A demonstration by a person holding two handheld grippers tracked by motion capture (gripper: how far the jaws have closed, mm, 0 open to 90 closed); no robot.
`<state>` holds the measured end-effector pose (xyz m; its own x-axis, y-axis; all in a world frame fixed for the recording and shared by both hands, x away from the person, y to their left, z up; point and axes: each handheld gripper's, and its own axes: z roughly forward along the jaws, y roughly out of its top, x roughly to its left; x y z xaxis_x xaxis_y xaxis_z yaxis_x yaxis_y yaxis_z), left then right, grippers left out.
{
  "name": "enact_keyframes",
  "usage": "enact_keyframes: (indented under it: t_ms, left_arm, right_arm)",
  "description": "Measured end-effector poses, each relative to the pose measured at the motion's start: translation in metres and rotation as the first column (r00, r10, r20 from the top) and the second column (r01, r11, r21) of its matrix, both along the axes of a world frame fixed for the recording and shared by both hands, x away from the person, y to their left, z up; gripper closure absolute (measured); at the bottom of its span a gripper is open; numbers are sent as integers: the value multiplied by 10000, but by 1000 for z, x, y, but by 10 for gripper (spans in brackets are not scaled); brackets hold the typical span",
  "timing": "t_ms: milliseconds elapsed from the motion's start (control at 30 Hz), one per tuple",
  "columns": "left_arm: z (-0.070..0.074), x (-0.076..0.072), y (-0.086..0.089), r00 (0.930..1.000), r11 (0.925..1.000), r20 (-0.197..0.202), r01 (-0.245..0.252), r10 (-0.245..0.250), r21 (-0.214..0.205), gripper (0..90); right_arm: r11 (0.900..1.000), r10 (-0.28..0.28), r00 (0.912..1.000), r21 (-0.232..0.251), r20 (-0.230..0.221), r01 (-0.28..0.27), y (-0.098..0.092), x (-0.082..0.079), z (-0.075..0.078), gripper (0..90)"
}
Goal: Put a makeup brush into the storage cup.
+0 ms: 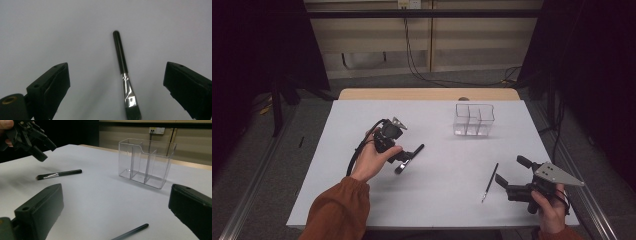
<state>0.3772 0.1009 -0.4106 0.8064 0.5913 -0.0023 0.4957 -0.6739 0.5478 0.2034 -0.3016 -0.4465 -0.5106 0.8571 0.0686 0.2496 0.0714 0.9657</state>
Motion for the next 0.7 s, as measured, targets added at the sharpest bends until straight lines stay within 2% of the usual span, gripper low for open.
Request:
enact_keyframes:
  t_ms: [33, 67, 133, 233, 433, 533, 667, 700]
  left_arm:
    - [-1, 1, -1, 9997, 9994, -221, 123, -116, 318, 70]
    - [-2, 2, -2, 9996, 9987, -275, 103, -89, 499, 70]
    - [-3, 4, -3, 9979, 9986, -650, 13, 21, 524, 69]
    - [-5, 5, -6, 9979, 9953, -644, 80, -18, 961, 56]
    - [-11, 10, -10, 9926, 9907, -1212, 96, 71, 1359, 56]
    - [-14, 13, -12, 9843, 9866, -1764, 178, 112, 1619, 57]
    - [-19, 17, -13, 9818, 9827, -1891, 189, 166, 1842, 65]
    - [-20, 18, -12, 9799, 9827, -1995, 317, 54, 1823, 58]
  right_arm:
    - [10000, 3, 10000, -8, 3, -3, 0, 0, 0, 0]
    - [10000, -11, 10000, -3, -7, 11, 0, 0, 0, 0]
    - [10000, -1, 10000, -23, -10, 1, -1, 0, 0, 0]
    - [10000, 20, 10000, 3, -52, -20, 0, 0, 0, 0]
    - [9999, 75, 10000, -89, -42, -75, 0, 0, -1, 0]
    - [10000, 36, 9999, -19, -94, -37, 1, 1, -1, 0]
    - [10000, 67, 9999, -51, -82, -67, 1, 1, -1, 0]
    - [9999, 74, 9999, -76, -78, -74, 1, 1, -1, 0]
